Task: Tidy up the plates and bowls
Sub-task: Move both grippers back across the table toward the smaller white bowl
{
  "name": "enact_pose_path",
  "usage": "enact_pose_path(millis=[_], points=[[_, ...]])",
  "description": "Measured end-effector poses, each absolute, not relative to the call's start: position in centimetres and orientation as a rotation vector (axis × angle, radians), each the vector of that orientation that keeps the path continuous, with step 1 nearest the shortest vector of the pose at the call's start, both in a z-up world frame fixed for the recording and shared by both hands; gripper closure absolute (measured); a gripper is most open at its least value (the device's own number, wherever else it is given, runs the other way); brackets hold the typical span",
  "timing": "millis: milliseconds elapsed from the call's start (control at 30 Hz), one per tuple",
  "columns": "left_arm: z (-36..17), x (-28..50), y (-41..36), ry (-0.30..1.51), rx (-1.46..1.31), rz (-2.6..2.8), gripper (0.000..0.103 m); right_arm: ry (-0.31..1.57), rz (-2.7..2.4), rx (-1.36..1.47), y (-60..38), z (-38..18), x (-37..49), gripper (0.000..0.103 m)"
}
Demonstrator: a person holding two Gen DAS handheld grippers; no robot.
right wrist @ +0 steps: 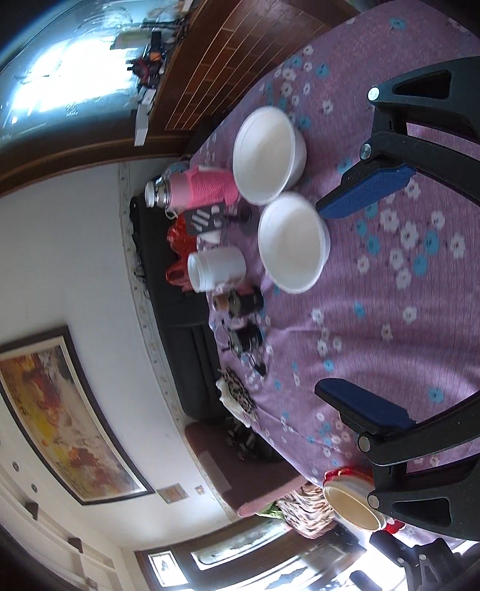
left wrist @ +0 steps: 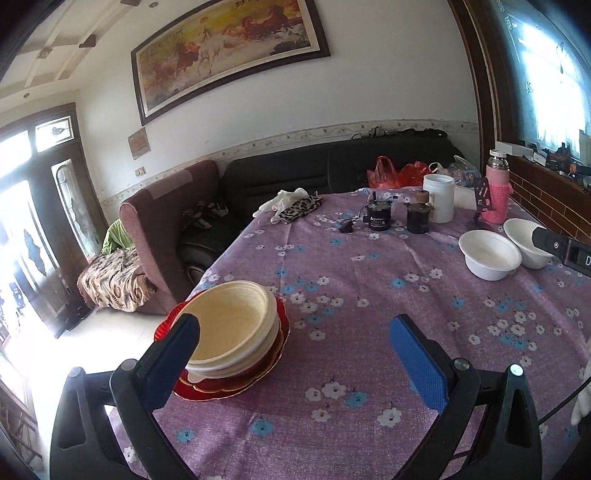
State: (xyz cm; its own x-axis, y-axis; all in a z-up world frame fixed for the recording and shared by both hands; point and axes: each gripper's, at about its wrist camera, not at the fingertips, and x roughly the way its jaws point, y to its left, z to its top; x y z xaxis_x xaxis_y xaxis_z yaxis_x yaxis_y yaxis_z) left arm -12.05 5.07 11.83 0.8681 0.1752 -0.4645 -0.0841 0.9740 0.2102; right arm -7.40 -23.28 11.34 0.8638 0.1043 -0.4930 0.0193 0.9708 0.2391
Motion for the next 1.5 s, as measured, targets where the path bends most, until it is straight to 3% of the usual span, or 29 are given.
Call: enact_pose_path(millis=[667, 1500], points=[[10.3, -9.6, 2.0, 0.581, 0.187, 0.032, 0.000, 0.620, -0.122, 0.460, -34.8, 7.7, -6.0, 0.012], [9.2, -2.3, -2.9, 0.602, 0.315, 0.012, 0.000, 0.766, -0.036, 0.605, -31.0, 3.3, 5.8, 0.012]])
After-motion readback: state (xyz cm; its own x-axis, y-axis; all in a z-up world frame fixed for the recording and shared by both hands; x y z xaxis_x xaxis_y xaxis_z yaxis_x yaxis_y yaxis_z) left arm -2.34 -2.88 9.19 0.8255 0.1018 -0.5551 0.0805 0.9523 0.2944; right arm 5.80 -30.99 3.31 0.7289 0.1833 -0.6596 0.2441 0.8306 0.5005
